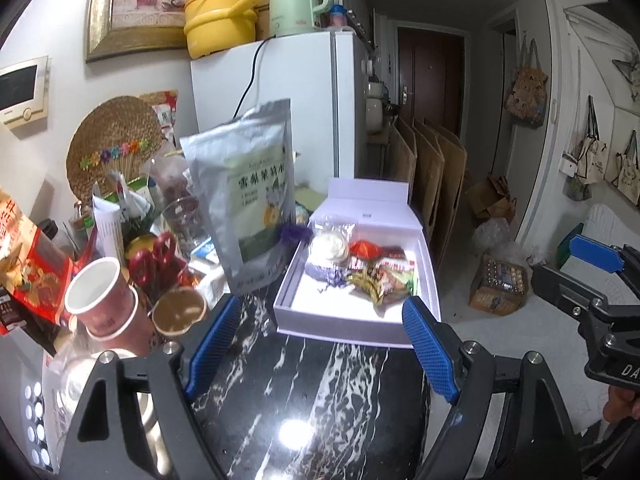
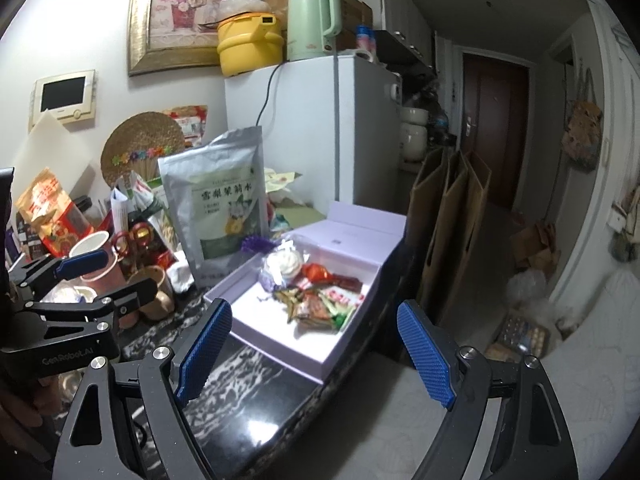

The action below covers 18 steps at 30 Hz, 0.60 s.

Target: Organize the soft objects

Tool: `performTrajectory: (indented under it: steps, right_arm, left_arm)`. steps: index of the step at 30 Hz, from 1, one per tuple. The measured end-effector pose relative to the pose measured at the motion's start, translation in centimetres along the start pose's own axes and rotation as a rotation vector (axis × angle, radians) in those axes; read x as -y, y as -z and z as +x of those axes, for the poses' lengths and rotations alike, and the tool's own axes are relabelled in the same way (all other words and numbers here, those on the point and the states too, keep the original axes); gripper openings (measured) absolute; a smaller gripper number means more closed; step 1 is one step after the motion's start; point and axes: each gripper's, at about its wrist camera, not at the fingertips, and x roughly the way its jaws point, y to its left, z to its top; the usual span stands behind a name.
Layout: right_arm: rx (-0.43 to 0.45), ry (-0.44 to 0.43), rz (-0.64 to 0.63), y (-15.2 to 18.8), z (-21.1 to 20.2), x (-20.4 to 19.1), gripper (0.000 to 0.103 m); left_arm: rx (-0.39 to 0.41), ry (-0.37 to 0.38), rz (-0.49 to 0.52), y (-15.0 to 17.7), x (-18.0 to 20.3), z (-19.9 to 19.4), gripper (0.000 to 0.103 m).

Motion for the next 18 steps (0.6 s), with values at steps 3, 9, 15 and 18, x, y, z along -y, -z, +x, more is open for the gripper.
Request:
performTrajectory:
  steps: [3, 9, 15, 18]
  right_arm:
    - [-0.018, 0.007, 0.0, 0.8, 0.0, -0.1, 0.086]
    - [-0.036, 0.004, 0.01, 1.8, -0.2, -0.1, 0.086]
    - [-0.043, 0.011, 0.022, 1.9, -0.3, -0.2, 0.086]
    - [-0.043, 0.012, 0.024, 2.0, -0.3, -0.3, 0.086]
  left_arm:
    - [-0.013, 0.006, -0.013, 0.9, -0.2, 0.2, 0.083]
    - [-0.009, -0.002, -0.016, 1.8, -0.6, 0.1, 0.083]
    - [-0.013, -0.005, -0.005, 1.8, -0.8, 0.0, 0.083]
    - [-0.009, -0.007, -0.008, 1.7, -1.0, -0.1, 0.083]
